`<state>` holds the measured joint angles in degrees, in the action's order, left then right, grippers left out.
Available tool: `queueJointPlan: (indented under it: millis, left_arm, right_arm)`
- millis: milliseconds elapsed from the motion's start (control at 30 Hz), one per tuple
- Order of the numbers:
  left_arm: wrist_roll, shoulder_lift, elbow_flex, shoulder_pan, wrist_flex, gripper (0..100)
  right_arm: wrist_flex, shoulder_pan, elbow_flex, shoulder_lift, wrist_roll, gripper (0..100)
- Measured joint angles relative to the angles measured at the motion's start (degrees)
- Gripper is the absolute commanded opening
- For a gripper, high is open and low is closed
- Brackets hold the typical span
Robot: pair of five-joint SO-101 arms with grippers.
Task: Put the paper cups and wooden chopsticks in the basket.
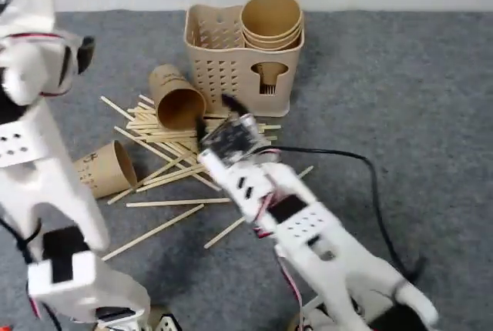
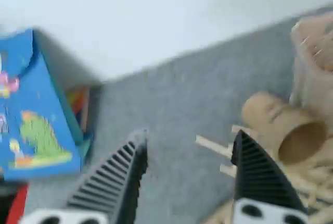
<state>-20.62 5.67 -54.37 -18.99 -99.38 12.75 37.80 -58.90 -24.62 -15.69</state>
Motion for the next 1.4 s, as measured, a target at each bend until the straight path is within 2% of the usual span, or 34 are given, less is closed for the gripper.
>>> queueJointPlan:
  millis: [100,267,433,600,867,967,1100,1400]
  left_arm:
    - [-0.26,-5.36,10.81,-2.90,0.00,26]
    - [-0.26,-16.62,31.91,-7.30,0.26,26]
    - [-1.85,-26.99,50.46,-12.40,9.32,26]
    - [-8.00,-35.16,64.70,-16.09,16.26,26]
    - [-9.67,-43.43,74.64,-14.24,17.23,26]
    - [-9.67,-45.27,75.96,-14.07,17.41,26]
    - [-9.67,-47.03,77.71,-13.63,17.49,26]
    - [-9.67,-47.65,78.86,-11.87,17.49,26]
  right_arm:
    - [3.25,3.16,4.22,8.70,2.73,19.2]
    - [4.31,4.22,20.31,23.65,10.46,19.2]
    - [4.31,4.75,30.59,35.16,14.77,13.7]
    - [4.31,8.00,31.65,36.75,18.64,10.5]
    - [4.31,8.44,31.65,36.75,19.69,10.5]
    - [4.31,8.35,31.21,36.75,19.69,12.0]
    - [4.31,8.26,26.64,36.75,19.69,20.5]
    - [-1.76,8.26,28.75,36.75,19.96,20.8]
